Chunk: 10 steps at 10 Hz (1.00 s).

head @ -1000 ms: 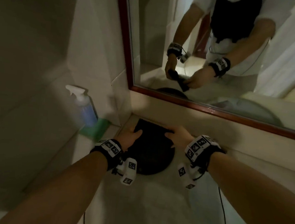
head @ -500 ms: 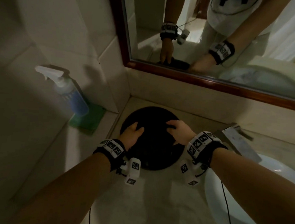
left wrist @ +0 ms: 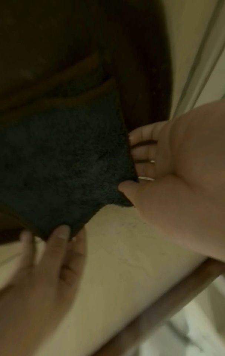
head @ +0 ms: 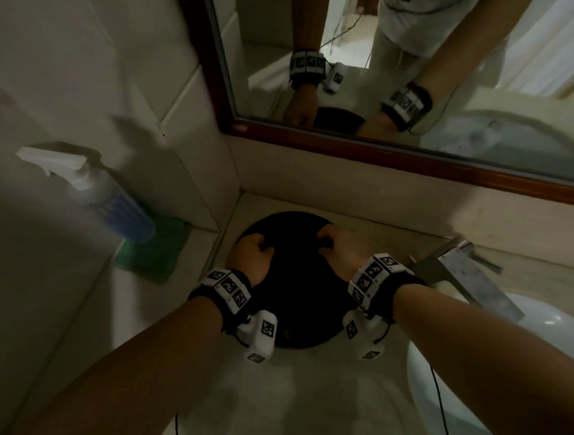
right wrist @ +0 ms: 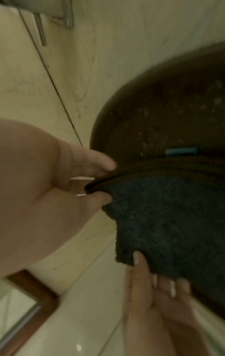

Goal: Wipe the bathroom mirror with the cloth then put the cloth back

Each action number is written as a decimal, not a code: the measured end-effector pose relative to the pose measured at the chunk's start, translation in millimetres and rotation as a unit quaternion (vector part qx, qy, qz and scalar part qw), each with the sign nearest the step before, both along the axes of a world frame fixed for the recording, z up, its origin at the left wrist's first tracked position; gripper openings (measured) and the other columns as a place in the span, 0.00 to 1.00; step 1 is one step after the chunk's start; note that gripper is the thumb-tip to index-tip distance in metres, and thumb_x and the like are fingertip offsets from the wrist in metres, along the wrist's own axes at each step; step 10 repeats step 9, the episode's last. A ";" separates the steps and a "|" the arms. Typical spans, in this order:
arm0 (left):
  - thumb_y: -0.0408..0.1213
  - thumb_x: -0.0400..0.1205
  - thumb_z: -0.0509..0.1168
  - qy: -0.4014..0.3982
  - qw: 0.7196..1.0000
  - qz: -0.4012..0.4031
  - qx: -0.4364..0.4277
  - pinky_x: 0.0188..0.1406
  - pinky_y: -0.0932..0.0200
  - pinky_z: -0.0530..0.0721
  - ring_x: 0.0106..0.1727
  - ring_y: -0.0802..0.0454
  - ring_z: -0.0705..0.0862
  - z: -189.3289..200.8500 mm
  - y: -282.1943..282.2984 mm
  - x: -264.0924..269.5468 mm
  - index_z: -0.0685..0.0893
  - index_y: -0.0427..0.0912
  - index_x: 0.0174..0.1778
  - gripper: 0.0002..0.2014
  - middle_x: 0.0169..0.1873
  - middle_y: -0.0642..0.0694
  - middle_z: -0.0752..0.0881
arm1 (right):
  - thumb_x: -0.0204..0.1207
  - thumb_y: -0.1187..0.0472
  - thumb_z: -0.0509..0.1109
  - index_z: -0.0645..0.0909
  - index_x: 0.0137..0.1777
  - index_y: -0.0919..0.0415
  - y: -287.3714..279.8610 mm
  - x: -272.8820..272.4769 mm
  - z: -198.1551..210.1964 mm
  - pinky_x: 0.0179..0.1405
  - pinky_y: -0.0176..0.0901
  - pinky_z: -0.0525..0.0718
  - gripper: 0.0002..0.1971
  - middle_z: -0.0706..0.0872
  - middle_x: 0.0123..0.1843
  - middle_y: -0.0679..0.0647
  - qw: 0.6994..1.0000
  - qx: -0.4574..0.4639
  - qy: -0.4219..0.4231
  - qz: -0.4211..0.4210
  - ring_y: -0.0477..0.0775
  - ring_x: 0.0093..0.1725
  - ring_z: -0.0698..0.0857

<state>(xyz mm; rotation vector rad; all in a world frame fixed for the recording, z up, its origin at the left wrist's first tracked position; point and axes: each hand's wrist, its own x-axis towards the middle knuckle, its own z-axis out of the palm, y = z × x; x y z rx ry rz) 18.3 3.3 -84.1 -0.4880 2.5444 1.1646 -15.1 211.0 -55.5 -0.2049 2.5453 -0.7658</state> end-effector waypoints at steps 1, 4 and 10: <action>0.35 0.85 0.64 0.046 0.999 -0.007 -0.020 0.59 0.54 0.80 0.61 0.41 0.83 -4.2 -2.6 -2.9 0.77 0.39 0.73 0.19 0.64 0.39 0.83 | 0.82 0.63 0.65 0.77 0.71 0.56 3.4 2.8 0.3 0.59 0.49 0.79 0.18 0.79 0.69 0.57 0.994 0.042 0.082 0.052 0.62 0.65 0.79; 0.51 0.82 0.67 0.036 0.924 -0.304 -0.229 0.75 0.34 0.67 0.81 0.40 0.63 -10.3 2.9 10.1 0.72 0.54 0.80 0.29 0.83 0.43 0.62 | 0.79 0.47 0.68 0.70 0.80 0.45 -5.2 19.5 -18.8 0.73 0.59 0.72 0.28 0.64 0.84 0.56 0.936 0.212 0.095 0.265 0.64 0.79 0.65; 0.52 0.84 0.63 0.015 0.911 -0.292 -0.292 0.75 0.26 0.60 0.82 0.39 0.58 38.4 44.0 10.5 0.67 0.55 0.81 0.28 0.84 0.44 0.60 | 0.80 0.53 0.71 0.63 0.84 0.49 24.6 28.9 23.8 0.78 0.56 0.69 0.33 0.55 0.87 0.58 0.984 0.095 0.062 0.137 0.65 0.82 0.63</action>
